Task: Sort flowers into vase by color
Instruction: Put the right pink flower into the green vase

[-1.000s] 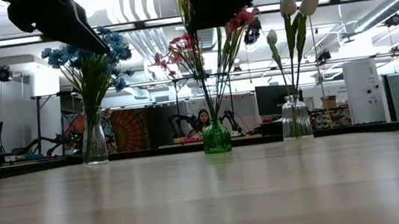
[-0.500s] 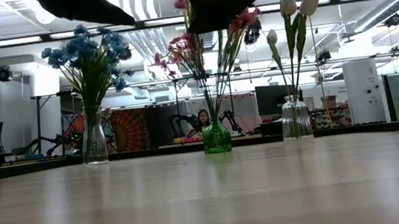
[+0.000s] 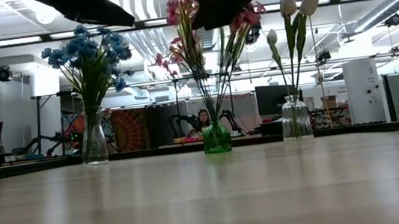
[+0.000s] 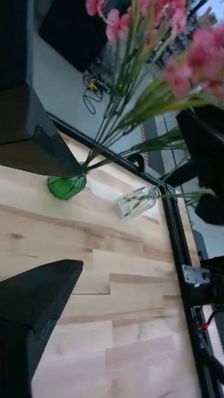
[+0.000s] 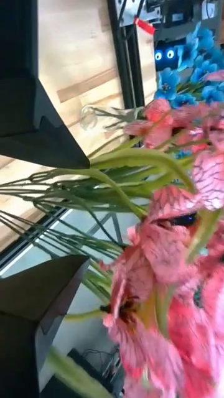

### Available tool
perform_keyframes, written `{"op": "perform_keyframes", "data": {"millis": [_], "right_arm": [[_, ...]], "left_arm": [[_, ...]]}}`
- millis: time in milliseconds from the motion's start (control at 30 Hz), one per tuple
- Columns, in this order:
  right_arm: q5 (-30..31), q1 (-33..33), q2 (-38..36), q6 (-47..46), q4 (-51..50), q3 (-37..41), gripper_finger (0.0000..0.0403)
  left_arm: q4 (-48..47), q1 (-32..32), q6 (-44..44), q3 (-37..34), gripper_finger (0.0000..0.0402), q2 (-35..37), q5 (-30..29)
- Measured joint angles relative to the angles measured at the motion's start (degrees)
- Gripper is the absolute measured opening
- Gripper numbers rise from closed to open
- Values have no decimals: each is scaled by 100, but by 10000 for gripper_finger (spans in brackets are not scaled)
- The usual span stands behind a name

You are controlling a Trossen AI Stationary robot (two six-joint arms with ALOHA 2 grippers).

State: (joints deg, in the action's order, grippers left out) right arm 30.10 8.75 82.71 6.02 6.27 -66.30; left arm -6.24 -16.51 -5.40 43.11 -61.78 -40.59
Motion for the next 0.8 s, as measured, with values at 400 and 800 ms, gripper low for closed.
{"op": "perform_keyframes", "data": {"millis": [400, 800], "right_arm": [[-48, -354, -133, 128, -48, 0, 253], [-49, -686, -172, 372, -141, -347, 254]], "left_arm": [[-315, -899, 790, -8, 212, 379, 93], [-234, -1577, 1181, 0, 212, 232, -296]]}}
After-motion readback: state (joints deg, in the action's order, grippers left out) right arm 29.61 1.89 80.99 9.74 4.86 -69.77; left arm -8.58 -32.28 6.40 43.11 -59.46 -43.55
